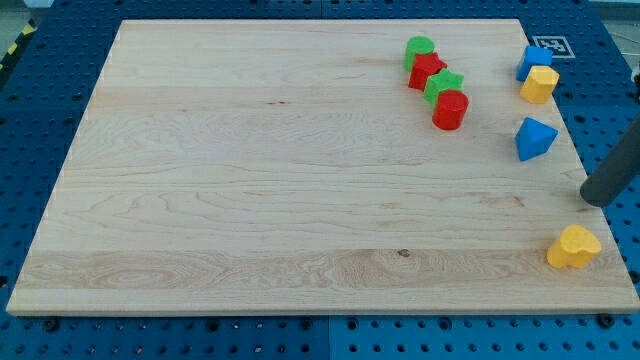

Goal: Move the yellow heart towards the bottom center

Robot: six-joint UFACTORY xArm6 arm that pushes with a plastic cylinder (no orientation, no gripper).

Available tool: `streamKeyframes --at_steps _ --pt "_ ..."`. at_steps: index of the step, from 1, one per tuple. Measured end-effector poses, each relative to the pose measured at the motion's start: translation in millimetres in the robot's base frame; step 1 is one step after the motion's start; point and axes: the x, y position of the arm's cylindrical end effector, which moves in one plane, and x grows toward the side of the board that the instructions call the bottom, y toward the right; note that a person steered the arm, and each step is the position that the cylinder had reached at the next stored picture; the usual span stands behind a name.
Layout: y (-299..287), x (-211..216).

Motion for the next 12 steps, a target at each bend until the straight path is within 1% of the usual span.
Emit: streamKeyframes --at_steps 2,4,5,6,8,9,12 --pt "0.4 35.2" --pt "3.8 55.4" --pt "-1.2 74.9" --pt "-20.1 77.1" --pt "-22.3 77.1" --pt "-20.2 57.4" --pt "-33.8 67.1"
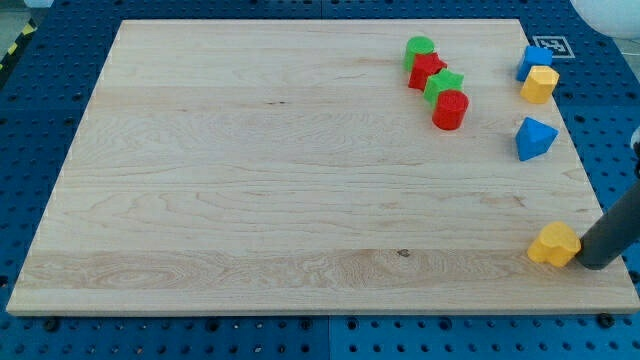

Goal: Move the yellow heart towards the bottom center

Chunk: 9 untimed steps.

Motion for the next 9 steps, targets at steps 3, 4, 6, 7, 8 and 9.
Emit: streamKeyframes --at_steps 3,4,6,7,8,9 --pt "-1.9 -2.0" --pt "0.4 -4.5" --pt "-29.7 -4.4" --pt "-30.2 -4.4" --pt "-34.2 -4.4" --pt "-47.8 -4.4"
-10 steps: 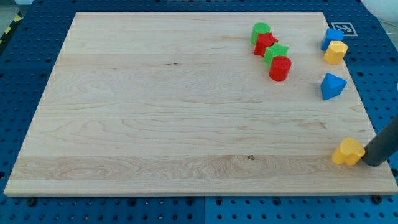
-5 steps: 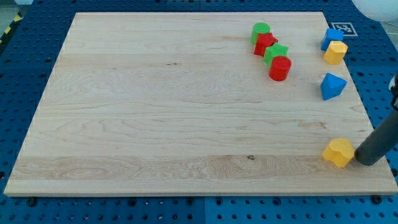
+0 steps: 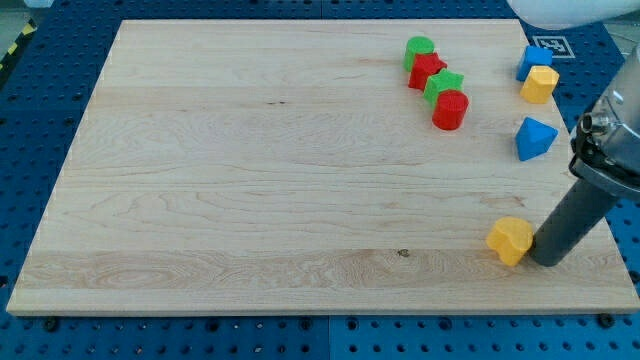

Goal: Move the yellow heart towards the bottom center

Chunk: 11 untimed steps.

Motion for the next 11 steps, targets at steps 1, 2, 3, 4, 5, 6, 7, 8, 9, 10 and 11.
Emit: streamKeyframes --at_steps 1,2,3,4,5,6,7,8,9,10,11 --pt "-7.6 0.0" --pt "-8.2 1.0" --pt "-19.7 6.4" --pt "-25.6 -4.6" --pt "-24.4 -23.8" --pt "-35.1 -25.4" --pt "-53.9 -23.8" --pt "-56.5 -24.4" --pt "-56.5 -44.3" --pt "-56.5 -56.6" --pt "-59.2 -37.3"
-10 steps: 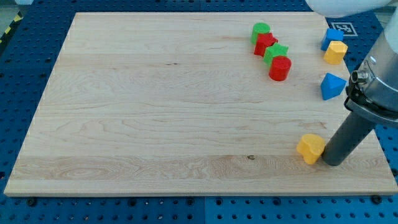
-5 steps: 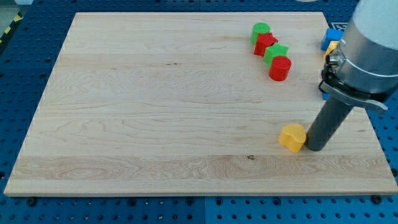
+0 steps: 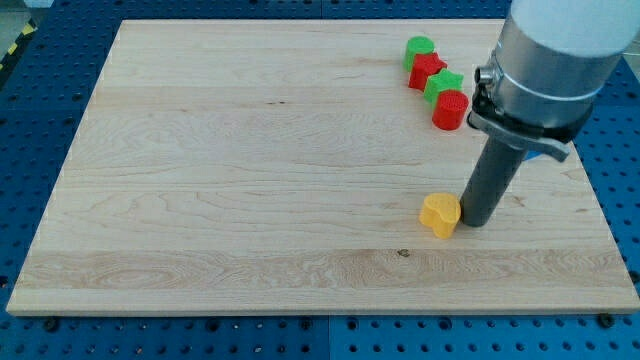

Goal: Move the yellow heart towards the bottom center

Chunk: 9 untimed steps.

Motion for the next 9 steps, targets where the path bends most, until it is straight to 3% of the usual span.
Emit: streamKeyframes --at_steps 1,3,5,7,9 --pt "-7.9 15.1" --pt "-10.6 -12.2" --pt "-37.6 10.7" --pt "-21.5 -31.9" --pt "-40.0 -8.1"
